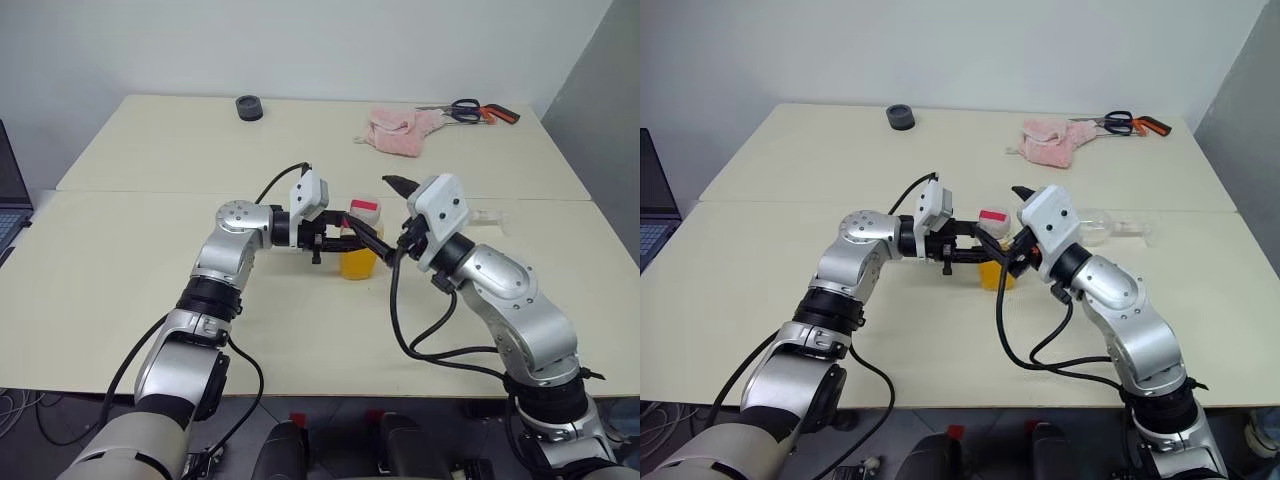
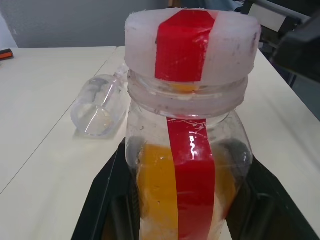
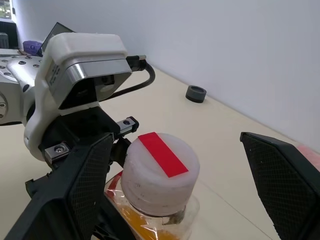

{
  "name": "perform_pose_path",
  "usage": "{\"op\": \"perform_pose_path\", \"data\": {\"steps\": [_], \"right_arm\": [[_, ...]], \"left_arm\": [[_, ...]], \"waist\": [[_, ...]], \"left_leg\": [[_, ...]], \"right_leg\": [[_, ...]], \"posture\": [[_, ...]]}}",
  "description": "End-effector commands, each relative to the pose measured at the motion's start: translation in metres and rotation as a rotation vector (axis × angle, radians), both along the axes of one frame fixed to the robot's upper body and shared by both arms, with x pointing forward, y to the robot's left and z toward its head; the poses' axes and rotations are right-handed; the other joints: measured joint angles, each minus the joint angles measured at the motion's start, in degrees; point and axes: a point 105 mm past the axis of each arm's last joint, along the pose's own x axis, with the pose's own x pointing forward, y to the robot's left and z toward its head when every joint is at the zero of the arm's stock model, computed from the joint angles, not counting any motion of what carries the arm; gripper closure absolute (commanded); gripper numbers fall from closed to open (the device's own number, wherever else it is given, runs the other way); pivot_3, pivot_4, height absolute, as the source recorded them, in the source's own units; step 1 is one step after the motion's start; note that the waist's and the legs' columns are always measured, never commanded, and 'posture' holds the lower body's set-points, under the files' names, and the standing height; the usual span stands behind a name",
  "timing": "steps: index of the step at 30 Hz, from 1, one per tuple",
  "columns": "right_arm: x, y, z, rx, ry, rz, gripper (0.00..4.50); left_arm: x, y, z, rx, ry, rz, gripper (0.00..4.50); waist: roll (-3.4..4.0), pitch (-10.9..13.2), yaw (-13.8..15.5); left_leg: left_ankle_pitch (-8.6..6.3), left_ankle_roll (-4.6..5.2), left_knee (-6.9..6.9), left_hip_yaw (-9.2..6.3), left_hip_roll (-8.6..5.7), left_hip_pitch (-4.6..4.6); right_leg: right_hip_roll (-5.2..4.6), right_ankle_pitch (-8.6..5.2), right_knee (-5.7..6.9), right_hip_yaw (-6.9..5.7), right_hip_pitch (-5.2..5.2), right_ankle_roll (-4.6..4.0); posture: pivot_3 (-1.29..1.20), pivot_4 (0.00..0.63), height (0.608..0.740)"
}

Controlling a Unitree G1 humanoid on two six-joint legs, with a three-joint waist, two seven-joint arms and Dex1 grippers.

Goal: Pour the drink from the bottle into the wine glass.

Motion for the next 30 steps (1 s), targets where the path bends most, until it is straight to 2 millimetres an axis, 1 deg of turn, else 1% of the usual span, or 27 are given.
{"op": "perform_pose_path", "data": {"steps": [1, 19, 30], "right_arm": [[-0.001, -0.007, 0.01, 0.022, -0.039, -0.022, 0.19], [-0.004, -0.017, 0.005, 0.008, -0.013, -0.036, 0.19], [-0.012, -0.013, 0.005, 0.031, 0.012, 0.015, 0.19]], "left_arm": [[0.0, -0.002, 0.022, -0.031, -0.074, -0.012, 2.81], [0.001, -0.002, 0.022, -0.03, -0.075, -0.008, 2.81], [0.001, -0.001, 0.022, -0.029, -0.074, -0.01, 2.81]], "waist": [[0.0, 0.0, 0.0], [0.0, 0.0, -0.01], [0.0, 0.0, 0.0]], "left_leg": [[0.0, 0.0, 0.0, 0.0, 0.0, 0.0], [0.0, 0.0, 0.0, 0.01, 0.0, 0.0], [0.0, 0.0, 0.0, 0.0, 0.0, 0.0]], "right_leg": [[0.0, 0.0, 0.0, 0.0, 0.0, 0.0], [0.0, 0.0, 0.0, 0.0, 0.0, 0.0], [0.0, 0.0, 0.0, 0.01, 0.0, 0.0]], "posture": [[0.0, 0.15, 0.74], [0.0, 0.15, 0.74], [0.0, 0.15, 0.74]]}}
